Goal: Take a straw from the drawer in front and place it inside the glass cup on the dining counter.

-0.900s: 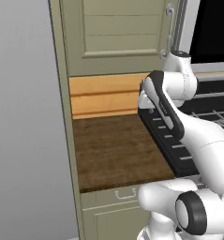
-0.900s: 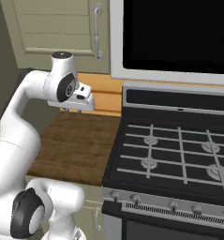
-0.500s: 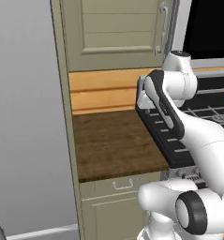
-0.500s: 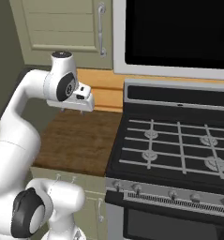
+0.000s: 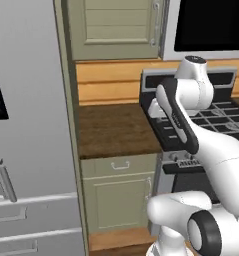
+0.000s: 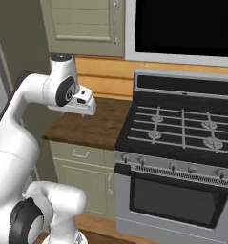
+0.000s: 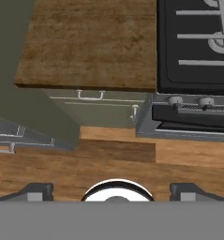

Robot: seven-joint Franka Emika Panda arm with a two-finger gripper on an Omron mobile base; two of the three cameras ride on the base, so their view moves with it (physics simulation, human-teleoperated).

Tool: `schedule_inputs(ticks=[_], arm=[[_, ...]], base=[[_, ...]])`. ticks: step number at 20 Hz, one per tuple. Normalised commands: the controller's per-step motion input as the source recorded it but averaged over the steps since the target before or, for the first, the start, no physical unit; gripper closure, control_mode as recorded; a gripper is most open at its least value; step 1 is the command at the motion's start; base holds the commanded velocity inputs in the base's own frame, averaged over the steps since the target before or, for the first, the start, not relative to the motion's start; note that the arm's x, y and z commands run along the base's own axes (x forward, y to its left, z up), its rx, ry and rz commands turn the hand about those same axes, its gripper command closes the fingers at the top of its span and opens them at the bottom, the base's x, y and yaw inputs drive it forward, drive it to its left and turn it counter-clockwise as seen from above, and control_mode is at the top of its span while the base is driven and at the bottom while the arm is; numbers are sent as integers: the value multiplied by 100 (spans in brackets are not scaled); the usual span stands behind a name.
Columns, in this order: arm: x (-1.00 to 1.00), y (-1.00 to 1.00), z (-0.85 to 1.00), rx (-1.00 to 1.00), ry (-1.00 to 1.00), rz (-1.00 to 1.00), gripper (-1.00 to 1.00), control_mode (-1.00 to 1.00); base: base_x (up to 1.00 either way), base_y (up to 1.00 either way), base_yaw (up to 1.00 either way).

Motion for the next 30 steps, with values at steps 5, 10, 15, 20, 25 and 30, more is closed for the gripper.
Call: schedule_inputs(ticks=[5, 10, 15, 20, 25, 30], arm=[[0, 0, 0, 0, 0, 0, -100, 100], [0, 0, 0, 0, 0, 0, -100, 100], [0, 0, 0, 0, 0, 0, -100, 100], [0, 0, 0, 0, 0, 0, -100, 100], [0, 0, 0, 0, 0, 0, -100, 100], [0, 0, 0, 0, 0, 0, -100, 100]], base=[[0, -82, 57], [0, -76, 63], [7, -74, 61], [16, -64, 53], [26, -52, 38], [13, -46, 30]])
